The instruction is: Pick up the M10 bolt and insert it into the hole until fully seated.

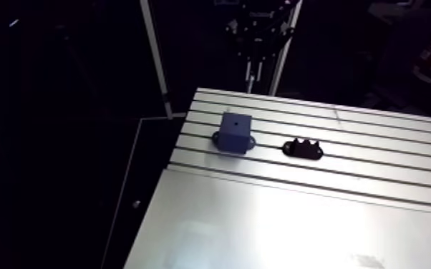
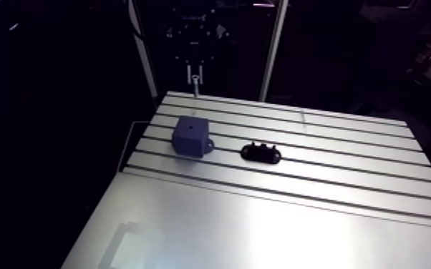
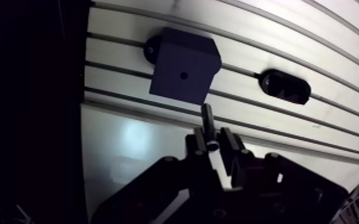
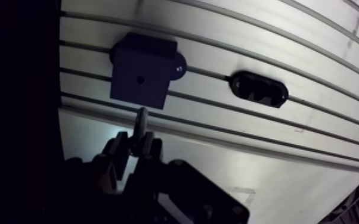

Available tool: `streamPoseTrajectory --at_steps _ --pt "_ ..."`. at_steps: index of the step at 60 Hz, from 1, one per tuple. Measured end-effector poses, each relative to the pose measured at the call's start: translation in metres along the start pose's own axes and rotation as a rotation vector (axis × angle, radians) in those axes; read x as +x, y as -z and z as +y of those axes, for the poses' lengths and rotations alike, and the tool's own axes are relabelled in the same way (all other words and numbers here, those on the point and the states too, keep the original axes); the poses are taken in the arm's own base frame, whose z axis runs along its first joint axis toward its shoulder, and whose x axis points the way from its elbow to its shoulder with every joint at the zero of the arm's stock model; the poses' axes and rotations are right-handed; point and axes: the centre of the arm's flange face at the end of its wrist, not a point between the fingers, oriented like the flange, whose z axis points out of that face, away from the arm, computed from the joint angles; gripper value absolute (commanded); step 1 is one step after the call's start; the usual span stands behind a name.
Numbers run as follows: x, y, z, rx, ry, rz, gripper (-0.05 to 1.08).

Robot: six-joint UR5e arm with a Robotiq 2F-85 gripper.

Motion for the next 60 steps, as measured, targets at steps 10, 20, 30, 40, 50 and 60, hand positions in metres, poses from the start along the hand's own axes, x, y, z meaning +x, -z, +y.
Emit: streamPoseTrajectory --at_steps 10,20,30,40,50,60 --pt "0.005 -0.007 -0.007 -0.002 0.010 -0.011 1.08" --pt "0.010 -0.011 -0.012 -0.003 0.018 -0.018 1.08" --pt "0.016 -0.019 -0.016 -0.006 0.025 -0.030 1.08" --pt "0.019 -0.025 -0.020 -0.008 0.031 -0.040 1.08" --pt "0.022 -0.030 -0.025 -0.010 0.038 -0.047 1.08" --pt "0.023 -0.033 -0.026 -0.015 0.036 -0.053 1.08"
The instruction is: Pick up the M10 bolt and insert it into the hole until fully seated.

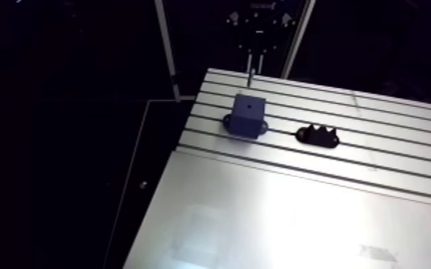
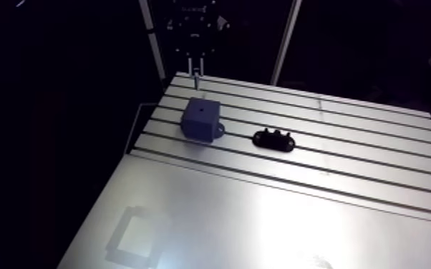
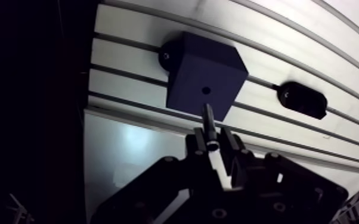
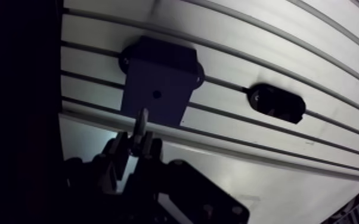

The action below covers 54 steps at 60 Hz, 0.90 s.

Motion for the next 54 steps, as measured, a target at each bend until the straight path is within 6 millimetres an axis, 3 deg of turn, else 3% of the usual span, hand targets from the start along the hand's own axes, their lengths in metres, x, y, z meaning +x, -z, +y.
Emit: streamPoseTrajectory --at_steps 54 --pt "-0.002 -0.016 0.000 -0.008 -0.006 -0.035 1.08"
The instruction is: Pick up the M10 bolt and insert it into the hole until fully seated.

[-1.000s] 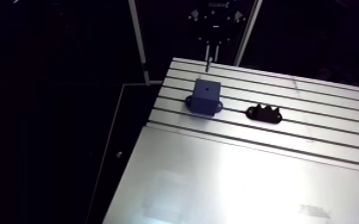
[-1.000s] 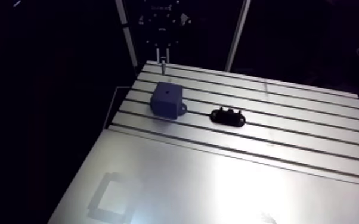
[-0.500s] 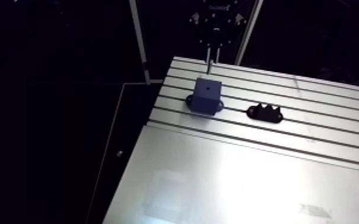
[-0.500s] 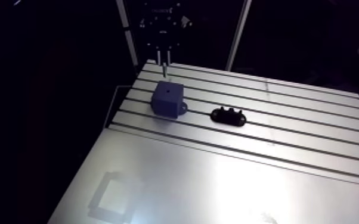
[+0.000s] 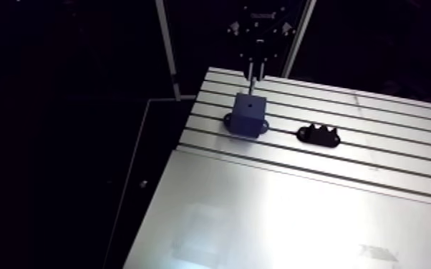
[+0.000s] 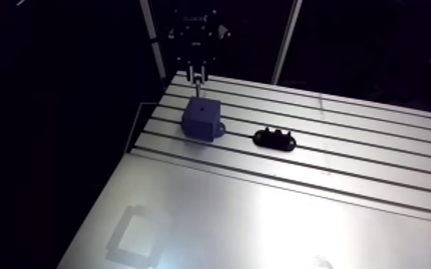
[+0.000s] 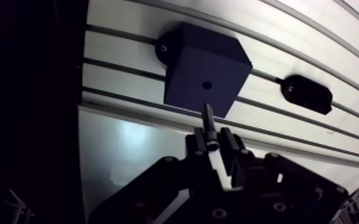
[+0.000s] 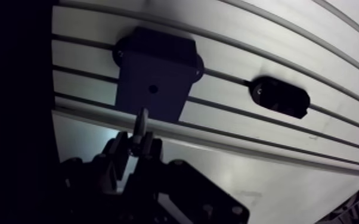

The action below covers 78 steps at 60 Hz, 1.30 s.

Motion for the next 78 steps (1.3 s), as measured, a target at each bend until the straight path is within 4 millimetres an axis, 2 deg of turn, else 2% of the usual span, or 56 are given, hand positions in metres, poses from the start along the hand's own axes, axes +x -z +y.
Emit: streamPoseTrajectory --at_steps 78 --pt "0.009 -0.018 -0.001 -0.027 -0.010 -0.008 1.08"
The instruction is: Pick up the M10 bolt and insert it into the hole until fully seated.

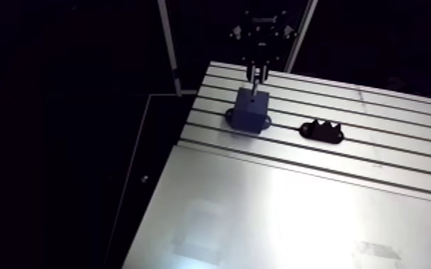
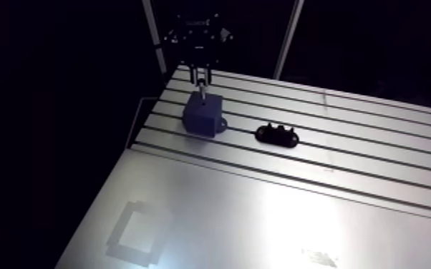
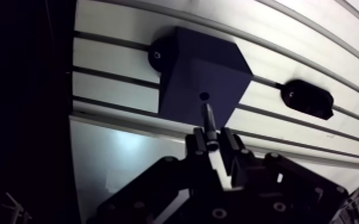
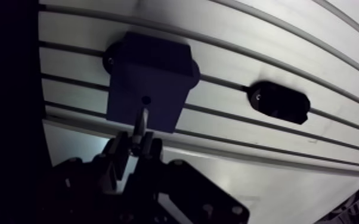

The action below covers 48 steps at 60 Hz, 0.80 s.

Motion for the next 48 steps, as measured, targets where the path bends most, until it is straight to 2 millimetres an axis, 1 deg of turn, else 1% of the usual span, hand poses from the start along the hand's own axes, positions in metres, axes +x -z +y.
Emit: streamPoseTrajectory --at_steps 29,48 --pt "0.0005 -0.0022 -0.0020 -0.001 0.002 0.001 1.08" --pt "0.0018 -0.0073 -0.0020 -0.001 0.003 -0.009 1.08"
